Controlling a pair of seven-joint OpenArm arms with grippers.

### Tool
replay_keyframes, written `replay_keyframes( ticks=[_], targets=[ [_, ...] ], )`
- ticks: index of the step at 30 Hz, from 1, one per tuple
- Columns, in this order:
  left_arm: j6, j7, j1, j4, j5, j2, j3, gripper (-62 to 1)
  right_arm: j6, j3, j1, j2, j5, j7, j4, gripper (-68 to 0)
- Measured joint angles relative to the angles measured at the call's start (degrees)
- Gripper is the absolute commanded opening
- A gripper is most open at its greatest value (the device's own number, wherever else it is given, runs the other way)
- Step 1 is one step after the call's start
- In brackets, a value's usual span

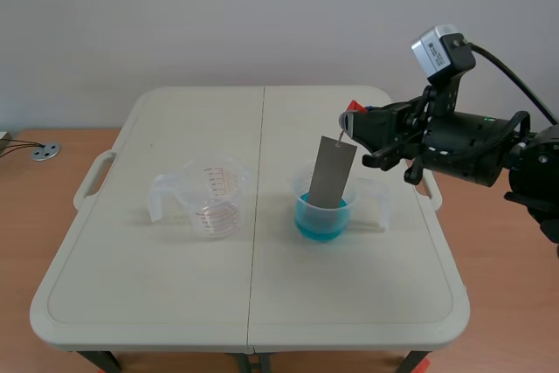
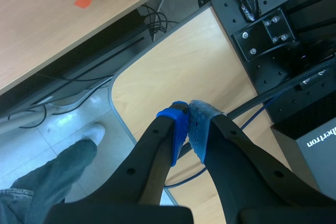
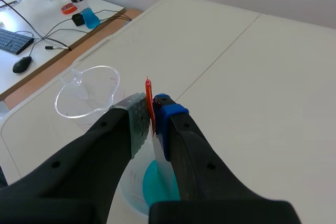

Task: Hold the metal plate by the orange handle, dip it into the blue solution, take it out and point at it, then put the plate back in the beaker on the left.
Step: 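Hold the plate still in the solution, then raise the plate and point at it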

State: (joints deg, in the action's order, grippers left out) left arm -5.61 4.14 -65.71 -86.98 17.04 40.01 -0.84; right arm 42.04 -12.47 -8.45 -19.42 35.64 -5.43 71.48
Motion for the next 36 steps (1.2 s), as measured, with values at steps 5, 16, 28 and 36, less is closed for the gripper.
replay_keyframes(
  ticks=[5,16,28,36],
  targets=[
    [0.0,0.0,0.0,0.0,0.0,0.0,0.0,-58.2,0.0,0.0,0.1,-0.4,0.3,0.0,4.3,-66.2],
    [0.0,0.0,0.0,0.0,0.0,0.0,0.0,-58.2,0.0,1.2,0.1,-0.4,0.6,-2.2,10.6,-66.2],
    [0.0,0.1,4.4,-1.7,0.0,0.3,0.0,-58.2,0.0,2.4,0.1,-0.4,1.6,-10.3,16.3,-66.0],
    [-0.2,0.4,15.6,-6.3,0.0,3.2,0.1,-58.2,0.0,5.6,0.1,-0.4,6.0,-17.4,23.6,-66.0]
  ],
)
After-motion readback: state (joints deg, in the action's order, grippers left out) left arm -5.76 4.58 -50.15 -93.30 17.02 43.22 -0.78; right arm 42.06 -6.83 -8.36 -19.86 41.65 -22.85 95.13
